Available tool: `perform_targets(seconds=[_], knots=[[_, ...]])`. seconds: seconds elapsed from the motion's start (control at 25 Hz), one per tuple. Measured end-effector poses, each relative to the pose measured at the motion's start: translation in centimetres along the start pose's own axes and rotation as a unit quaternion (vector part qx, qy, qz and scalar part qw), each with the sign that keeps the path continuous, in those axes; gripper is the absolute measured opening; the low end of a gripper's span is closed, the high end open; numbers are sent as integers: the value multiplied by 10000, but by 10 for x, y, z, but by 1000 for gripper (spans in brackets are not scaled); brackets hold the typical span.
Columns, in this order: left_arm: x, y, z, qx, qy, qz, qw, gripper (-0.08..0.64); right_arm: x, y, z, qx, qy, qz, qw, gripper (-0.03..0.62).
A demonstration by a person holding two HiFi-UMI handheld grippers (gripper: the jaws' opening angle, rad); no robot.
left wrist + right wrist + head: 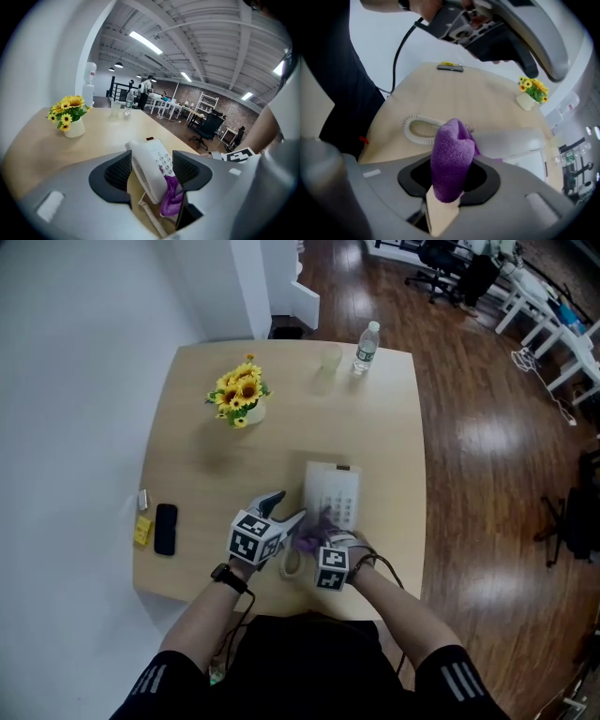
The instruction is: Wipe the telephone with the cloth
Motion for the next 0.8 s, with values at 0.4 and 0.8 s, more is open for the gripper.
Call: perform_targets(seconds=[0.4, 0.8], knots=[[68, 20, -5, -237, -814, 1085, 9905, 281, -87, -16, 18, 1011, 232, -2003, 9742, 133], [116, 42, -3, -477, -1689, 1383, 9747, 296, -164, 43, 33, 1975, 953, -2917, 9310, 134]])
Point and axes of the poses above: the fingertips, and each gripper's own axes: x forward along the fingers, z to its left, y out of its underside, the point moved 1 cm from there along -x, backward along the fingers, and after that the axes turned 15 degrees about -y, right-handed, at the moved point
